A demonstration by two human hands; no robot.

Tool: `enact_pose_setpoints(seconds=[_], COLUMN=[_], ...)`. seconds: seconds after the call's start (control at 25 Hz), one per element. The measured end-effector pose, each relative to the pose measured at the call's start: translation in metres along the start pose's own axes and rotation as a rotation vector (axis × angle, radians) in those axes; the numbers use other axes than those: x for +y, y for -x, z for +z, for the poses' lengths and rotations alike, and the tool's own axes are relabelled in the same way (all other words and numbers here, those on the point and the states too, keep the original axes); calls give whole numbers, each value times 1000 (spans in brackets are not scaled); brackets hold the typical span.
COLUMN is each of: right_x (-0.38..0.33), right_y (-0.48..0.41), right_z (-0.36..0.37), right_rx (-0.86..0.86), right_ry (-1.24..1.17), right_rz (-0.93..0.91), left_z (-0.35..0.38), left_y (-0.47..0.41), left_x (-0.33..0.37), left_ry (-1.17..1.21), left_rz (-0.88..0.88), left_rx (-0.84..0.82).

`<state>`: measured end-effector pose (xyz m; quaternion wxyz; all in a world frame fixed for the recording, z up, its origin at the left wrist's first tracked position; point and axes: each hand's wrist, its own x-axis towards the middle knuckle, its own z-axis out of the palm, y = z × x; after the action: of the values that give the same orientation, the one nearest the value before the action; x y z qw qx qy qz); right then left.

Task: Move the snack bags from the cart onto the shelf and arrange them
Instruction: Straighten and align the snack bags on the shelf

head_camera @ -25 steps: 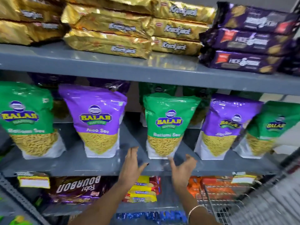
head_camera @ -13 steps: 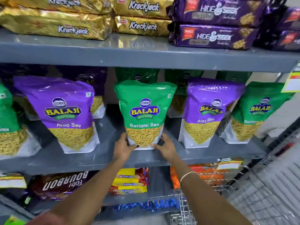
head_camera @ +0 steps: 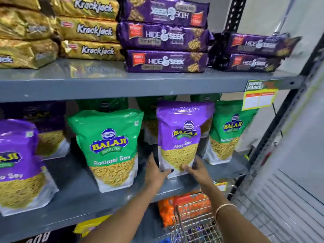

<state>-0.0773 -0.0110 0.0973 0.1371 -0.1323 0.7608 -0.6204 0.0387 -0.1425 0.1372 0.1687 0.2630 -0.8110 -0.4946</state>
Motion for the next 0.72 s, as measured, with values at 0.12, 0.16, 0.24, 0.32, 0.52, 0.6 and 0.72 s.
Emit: enact_pose_setpoints(seconds=[0.12,0.16,0.24,0.32,0.52,0.6,0.72], right_x=[1,1,1,2,4,4,-4], right_y=[-6,-4,-2,2,9,7,16], right_z=[9,10,13,14,16,14,16], right_rx=[-39,-41,-20,10,39,31,37], right_ry=[-75,-92,-111,-113,-132,-100,-68], right_rz=[-72,-82,-86,-81,-91,-72,-33], left_z=[8,10,13,13,10,11,9], left_y=[-15,-15,-14,-15,-21,-20,-15], left_x=[-4,-6,-8,-9,-12,-14,-8], left_ry=[-10,7,22,23,44,33,47], left_rz=[-55,-64,-77,-71,-55,-67,-64], left_rx=[0,31,88,88,53,48,35])
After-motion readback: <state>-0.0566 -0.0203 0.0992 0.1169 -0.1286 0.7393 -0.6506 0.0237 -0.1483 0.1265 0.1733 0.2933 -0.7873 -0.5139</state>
